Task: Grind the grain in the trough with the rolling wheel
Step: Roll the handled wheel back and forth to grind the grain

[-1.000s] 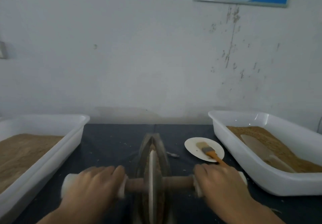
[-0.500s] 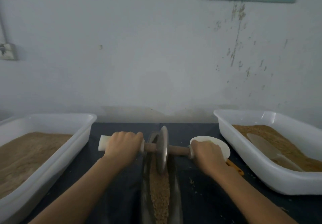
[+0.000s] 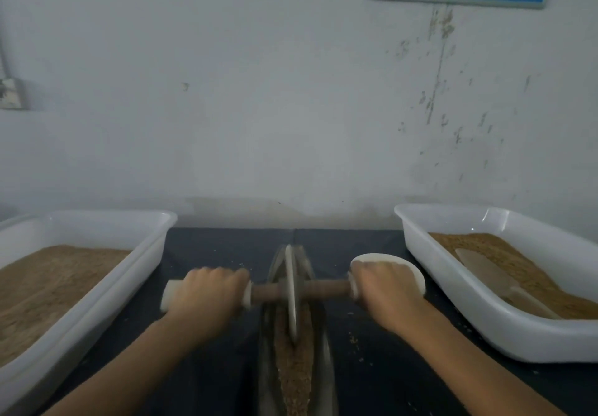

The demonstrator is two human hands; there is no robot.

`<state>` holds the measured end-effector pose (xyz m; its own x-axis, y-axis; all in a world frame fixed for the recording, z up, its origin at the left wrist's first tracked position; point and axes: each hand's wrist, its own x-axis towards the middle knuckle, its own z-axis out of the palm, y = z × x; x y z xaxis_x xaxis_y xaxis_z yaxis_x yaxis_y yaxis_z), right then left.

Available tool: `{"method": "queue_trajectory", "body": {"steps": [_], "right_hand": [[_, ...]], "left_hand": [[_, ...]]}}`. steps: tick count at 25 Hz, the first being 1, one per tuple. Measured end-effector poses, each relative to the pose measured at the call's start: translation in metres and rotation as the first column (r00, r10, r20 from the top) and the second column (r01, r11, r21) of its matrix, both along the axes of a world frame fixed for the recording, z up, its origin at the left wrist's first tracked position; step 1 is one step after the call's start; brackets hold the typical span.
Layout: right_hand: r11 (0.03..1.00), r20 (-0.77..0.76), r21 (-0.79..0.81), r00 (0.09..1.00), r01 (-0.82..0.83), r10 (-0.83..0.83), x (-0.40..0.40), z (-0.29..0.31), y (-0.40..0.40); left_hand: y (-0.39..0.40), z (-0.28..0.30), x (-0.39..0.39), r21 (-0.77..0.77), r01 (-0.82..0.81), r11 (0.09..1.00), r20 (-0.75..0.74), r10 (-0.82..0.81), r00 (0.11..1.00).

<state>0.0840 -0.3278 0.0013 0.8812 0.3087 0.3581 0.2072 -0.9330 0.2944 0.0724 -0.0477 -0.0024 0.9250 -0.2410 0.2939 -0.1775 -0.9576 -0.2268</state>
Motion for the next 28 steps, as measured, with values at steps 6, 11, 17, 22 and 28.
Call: {"method": "queue_trajectory", "body": {"steps": [6, 11, 17, 22, 28], "right_hand": [[0.999, -0.050, 0.043, 0.999, -0.012, 0.014, 0.003, -0.008, -0.006], [0.973, 0.001, 0.009, 0.973, -0.232, 0.232, -0.081, -0.002, -0.028], [0.994, 0.068, -0.105, 0.997, -0.026, 0.033, -0.003, 0.015, 0.008], [0.998, -0.056, 0.042, 0.997, 0.054, -0.051, 0.025, 0.004, 0.003], [0.991, -0.455, 0.100, 0.890, 0.089, -0.034, -0.064, -0.011, -0.031]], "left_hand": [[-0.004, 0.004, 0.005, -0.012, -0.005, 1.000, -0.011, 0.005, 1.000], [0.014, -0.006, -0.061, 0.055, 0.072, 0.996, -0.089, -0.067, 0.994], [0.009, -0.009, 0.004, -0.108, -0.021, 0.994, -0.110, 0.009, 0.994], [-0.004, 0.006, 0.027, 0.002, -0.043, 0.999, 0.060, 0.042, 0.997], [0.013, -0.009, -0.051, 0.082, 0.223, 0.971, 0.163, -0.234, 0.959]]}}
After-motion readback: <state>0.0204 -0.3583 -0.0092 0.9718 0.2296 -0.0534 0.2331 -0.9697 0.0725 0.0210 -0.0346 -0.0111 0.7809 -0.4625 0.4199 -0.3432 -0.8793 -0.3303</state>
